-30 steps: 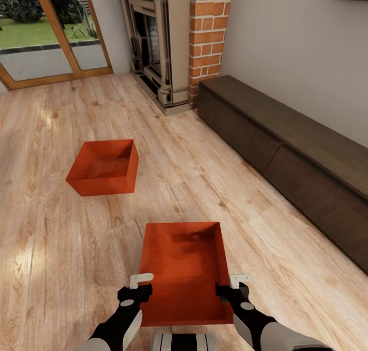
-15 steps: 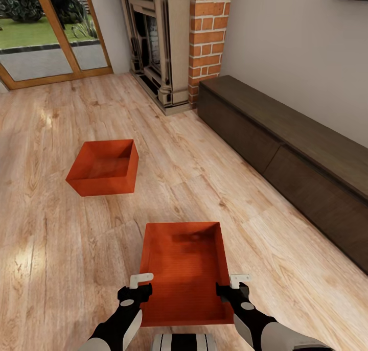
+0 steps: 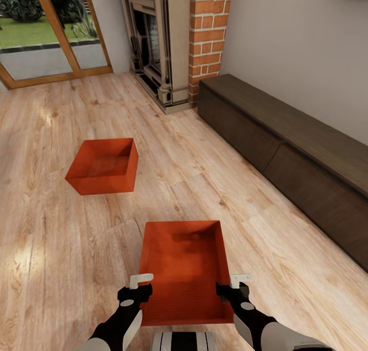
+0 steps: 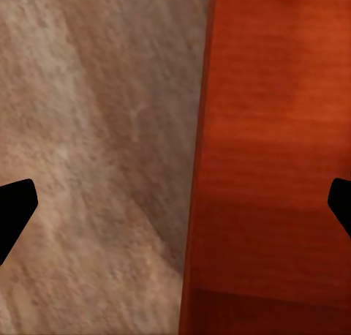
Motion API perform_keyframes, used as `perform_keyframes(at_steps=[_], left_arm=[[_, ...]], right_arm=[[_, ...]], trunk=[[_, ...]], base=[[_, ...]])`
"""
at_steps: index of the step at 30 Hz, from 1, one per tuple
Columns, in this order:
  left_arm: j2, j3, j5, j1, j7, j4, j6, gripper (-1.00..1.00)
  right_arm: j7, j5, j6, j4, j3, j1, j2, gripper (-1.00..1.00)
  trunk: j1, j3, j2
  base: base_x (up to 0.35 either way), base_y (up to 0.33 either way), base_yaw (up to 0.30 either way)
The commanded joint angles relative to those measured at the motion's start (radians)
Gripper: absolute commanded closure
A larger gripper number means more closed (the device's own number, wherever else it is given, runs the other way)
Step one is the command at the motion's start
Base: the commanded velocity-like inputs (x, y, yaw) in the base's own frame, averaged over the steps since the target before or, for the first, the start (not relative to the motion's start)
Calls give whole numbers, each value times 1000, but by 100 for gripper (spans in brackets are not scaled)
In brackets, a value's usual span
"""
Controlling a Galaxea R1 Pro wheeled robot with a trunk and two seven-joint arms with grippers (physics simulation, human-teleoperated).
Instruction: Move the two storage containers from the living room to the garage. In the garage, place one container on the floor and stack the other container on top of it (either order is fine).
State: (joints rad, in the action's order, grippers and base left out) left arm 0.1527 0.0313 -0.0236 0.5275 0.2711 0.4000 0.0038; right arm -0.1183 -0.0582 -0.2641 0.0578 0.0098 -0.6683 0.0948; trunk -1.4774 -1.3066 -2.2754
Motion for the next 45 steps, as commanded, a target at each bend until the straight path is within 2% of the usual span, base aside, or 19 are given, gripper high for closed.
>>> perform_keyframes(at_steps=[1, 34, 35, 36, 45], left_arm=[[1, 3, -2, 1, 2, 0, 0, -100], [0, 2, -12, 0, 0, 0, 10, -100], [0, 2, -12, 0, 0, 0, 10, 100], [0, 2, -12, 0, 0, 0, 10, 100], [1, 0, -12, 0, 0, 2, 9, 100]], right_arm=[[-6, -6, -2, -1, 1, -1, 0, -100], [-6, -6, -22, -1, 1, -1, 1, -100], [-6, -6, -23, -1, 1, -1, 1, -100], [-6, -6, -24, -1, 1, -1, 2, 100], [-6, -6, -25, -1, 1, -1, 2, 100]], trunk=[[-4, -4, -7], [-8, -7, -14], [-8, -7, -14], [-8, -7, -14], [-8, -7, -14]], base=[[0, 0, 0], [0, 0, 0], [0, 0, 0], [0, 0, 0], [0, 0, 0]])
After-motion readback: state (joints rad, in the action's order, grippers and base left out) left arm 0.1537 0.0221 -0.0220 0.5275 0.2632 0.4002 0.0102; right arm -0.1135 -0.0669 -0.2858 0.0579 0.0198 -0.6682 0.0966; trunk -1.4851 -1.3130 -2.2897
